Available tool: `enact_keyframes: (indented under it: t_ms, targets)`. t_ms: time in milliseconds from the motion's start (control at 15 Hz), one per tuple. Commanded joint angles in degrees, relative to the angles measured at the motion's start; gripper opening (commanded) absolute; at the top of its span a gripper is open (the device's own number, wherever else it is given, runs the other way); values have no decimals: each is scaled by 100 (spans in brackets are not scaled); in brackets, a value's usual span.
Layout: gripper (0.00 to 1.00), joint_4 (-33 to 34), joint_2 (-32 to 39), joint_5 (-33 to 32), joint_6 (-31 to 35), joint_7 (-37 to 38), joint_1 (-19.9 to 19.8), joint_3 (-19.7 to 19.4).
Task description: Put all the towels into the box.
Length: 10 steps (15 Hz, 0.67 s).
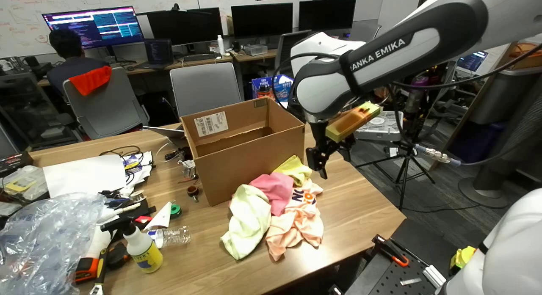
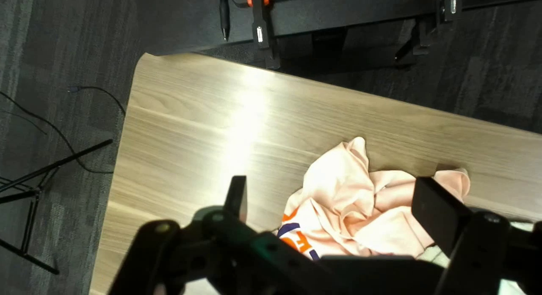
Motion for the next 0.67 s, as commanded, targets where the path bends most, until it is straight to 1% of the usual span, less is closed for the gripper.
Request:
enact_keyframes:
  t_ms: [0, 333, 600]
  targets:
    - [100, -107, 245, 111, 549, 334, 113, 160]
    - [100, -99, 773, -108, 1074, 778, 197, 338]
    - [100, 8, 1211, -444, 1376, 1117, 159, 307]
